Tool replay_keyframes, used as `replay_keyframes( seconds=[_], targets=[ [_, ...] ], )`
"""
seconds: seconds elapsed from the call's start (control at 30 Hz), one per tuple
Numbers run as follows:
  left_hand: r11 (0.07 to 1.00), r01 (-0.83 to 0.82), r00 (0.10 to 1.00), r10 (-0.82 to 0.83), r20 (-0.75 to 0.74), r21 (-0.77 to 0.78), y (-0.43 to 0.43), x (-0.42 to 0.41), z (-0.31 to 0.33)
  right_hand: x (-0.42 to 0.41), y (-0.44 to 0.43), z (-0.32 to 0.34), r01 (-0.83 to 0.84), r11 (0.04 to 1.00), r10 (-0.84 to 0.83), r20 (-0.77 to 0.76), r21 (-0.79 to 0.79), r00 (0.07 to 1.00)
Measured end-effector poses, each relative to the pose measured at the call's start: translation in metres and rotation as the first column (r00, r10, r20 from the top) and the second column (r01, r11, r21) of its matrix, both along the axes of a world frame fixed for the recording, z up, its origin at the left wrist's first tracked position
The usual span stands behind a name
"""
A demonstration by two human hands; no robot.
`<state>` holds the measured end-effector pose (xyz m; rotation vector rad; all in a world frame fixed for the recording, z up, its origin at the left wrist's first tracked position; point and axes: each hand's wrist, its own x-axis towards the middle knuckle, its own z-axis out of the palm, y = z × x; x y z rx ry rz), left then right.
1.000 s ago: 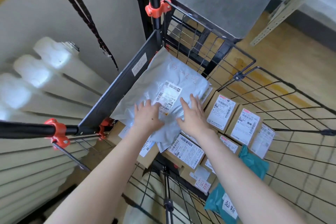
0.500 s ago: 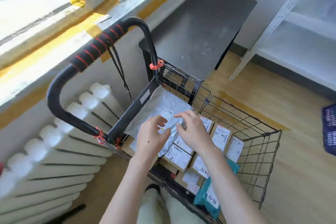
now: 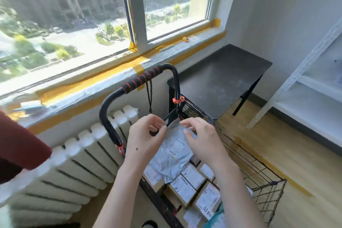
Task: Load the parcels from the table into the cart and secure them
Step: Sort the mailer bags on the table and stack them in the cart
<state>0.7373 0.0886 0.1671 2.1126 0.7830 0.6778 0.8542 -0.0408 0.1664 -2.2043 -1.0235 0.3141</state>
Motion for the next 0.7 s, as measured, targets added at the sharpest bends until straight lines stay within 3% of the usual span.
replay_keyframes(
  seconds=[0.37,0.7],
  targets=[
    [0.940,-0.318,0.948,0.318,0.025,0.126,0.012,-0.110,0.028,-0.050,0.050,0.022,-0.303,0.946,0.303,0.023,0.115,0.953],
    [0.799,-0.589,0.807,0.590,0.032,0.119,-0.001,-0.254,0.035,-0.177,0.088,0.034,-0.520,0.845,0.521,0.031,0.125,0.853]
  ],
)
